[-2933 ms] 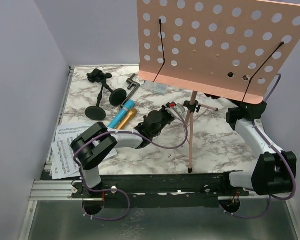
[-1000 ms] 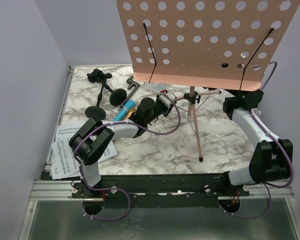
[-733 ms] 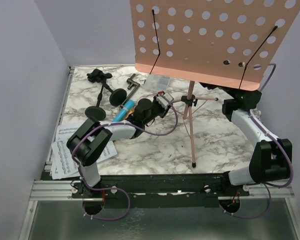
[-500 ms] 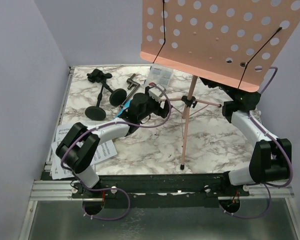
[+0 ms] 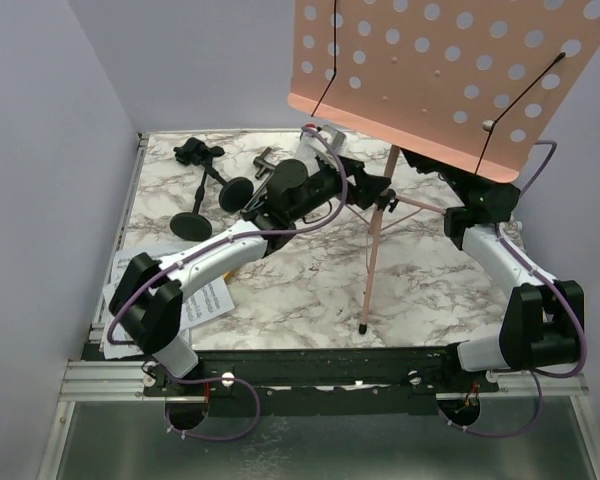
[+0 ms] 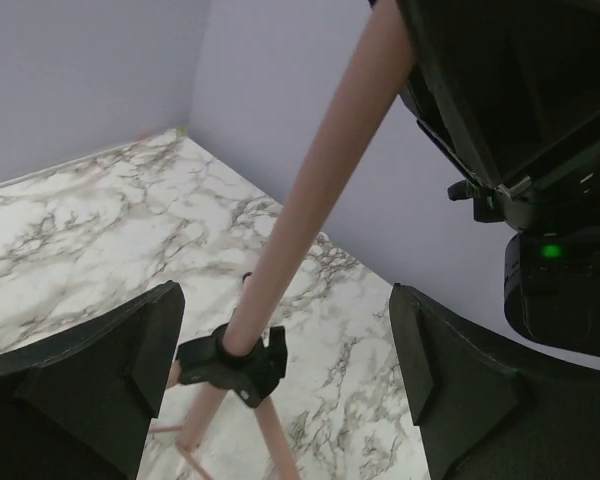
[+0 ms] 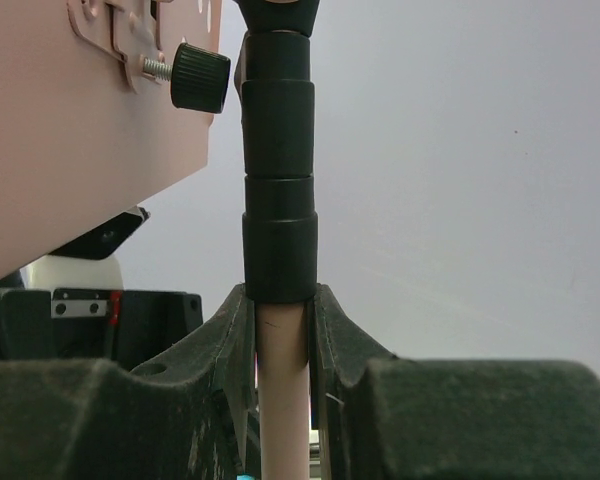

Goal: Set up the instrument practice props

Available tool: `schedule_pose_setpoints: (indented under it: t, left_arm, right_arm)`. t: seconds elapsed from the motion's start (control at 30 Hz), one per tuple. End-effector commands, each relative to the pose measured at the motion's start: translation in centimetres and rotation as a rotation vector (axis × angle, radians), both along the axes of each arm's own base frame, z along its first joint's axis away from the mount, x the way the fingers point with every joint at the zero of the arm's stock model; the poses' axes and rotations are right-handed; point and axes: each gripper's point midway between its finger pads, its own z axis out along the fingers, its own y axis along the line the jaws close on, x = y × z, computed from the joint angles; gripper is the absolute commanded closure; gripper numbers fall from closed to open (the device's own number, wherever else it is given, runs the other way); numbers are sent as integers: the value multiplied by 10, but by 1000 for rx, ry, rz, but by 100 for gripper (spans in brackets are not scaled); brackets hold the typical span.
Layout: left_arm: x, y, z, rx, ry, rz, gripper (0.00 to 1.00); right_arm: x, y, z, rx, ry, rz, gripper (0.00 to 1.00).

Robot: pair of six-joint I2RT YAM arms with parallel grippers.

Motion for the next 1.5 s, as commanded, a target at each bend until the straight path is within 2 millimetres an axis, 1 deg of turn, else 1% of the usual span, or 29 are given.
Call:
schedule_pose_setpoints:
  t: [0.0, 0.1, 0.17, 0.23, 0.33, 0.43, 0.5, 0.53, 0.57, 0.6, 0.63, 0.67, 0.7, 0.73, 0.8, 0.87, 0.9, 0.97, 1.0, 1.03, 1.13, 1.2, 1.23, 1.3, 1.33, 1.4, 1.47]
  left_arm:
    - [19, -36, -13, 12, 11, 5, 11]
    - [21, -58, -20, 38, -20, -30, 13]
    - [24, -67, -28, 66, -40, -20, 15]
    - [32, -71, -37, 86, -43, 15, 17]
    - [46, -70, -49, 124, -59, 77, 29]
    - [56, -70, -58, 152, -73, 114, 34]
    - [64, -67, -62, 164, -74, 157, 51]
    - [64, -67, -61, 173, -88, 156, 63]
    - [63, -66, -60, 184, -103, 153, 83]
    - [62, -64, -60, 193, -113, 154, 95]
    - [60, -62, -60, 208, -132, 144, 100]
    - [57, -59, -63, 229, -148, 135, 100]
    - [51, -58, -64, 248, -170, 109, 100]
    - [46, -55, -70, 269, -177, 96, 100]
    - [39, -48, -78, 301, -190, 85, 100]
    - [33, -40, -81, 321, -195, 81, 100]
    - [31, -36, -83, 328, -194, 83, 100]
    - [28, -31, -83, 332, -193, 87, 100]
    - [26, -29, -82, 330, -190, 84, 100]
    - [25, -26, -83, 327, -185, 82, 100]
    - [20, -24, -77, 308, -170, 75, 100]
    - [15, -24, -73, 290, -158, 61, 100]
    - [12, -23, -71, 282, -152, 54, 100]
    - [9, -22, -67, 268, -144, 46, 100]
    - [7, -22, -68, 268, -141, 41, 100]
    - [5, -20, -69, 272, -137, 39, 100]
    - [5, -19, -71, 279, -136, 41, 100]
  right_arm:
    - [-26, -26, 65, 142, -185, -121, 100]
    - [-27, -28, 67, 152, -185, -140, 99]
    - [-29, -29, 69, 163, -186, -148, 99]
    - [-30, -29, 71, 174, -186, -151, 99]
    - [-32, -26, 72, 187, -187, -154, 99]
    - [-34, -22, 72, 191, -189, -171, 99]
    - [-36, -19, 72, 195, -186, -179, 99]
    - [-36, -17, 71, 193, -181, -179, 99]
    - [-35, -15, 69, 186, -170, -180, 99]
    - [-34, -14, 68, 181, -160, -183, 100]
    - [-34, -15, 65, 178, -138, -188, 99]
    - [-34, -17, 62, 184, -115, -199, 98]
    - [-35, -20, 57, 189, -83, -209, 91]
    - [-35, -24, 53, 205, -45, -225, 80]
    - [-26, -31, 38, 208, 87, -267, 63]
    - [-20, -40, 19, 206, 218, -324, 52]
    - [-21, -44, 10, 208, 267, -344, 47]
    - [-23, -55, -14, 222, 392, -400, 35]
    - [-22, -61, -34, 218, 474, -441, 32]
    - [-25, -66, -47, 214, 516, -465, 28]
    - [-30, -73, -97, 161, 661, -522, 20]
    - [-36, -70, -132, 92, 732, -522, 17]
    - [-41, -70, -153, 56, 775, -523, 17]
    - [-48, -72, -177, 37, 820, -535, 16]
    - [-52, -73, -183, 46, 831, -534, 15]
    - [-60, -64, -184, 30, 826, -476, 13]
    - [-73, -41, -181, -38, 823, -337, 14]
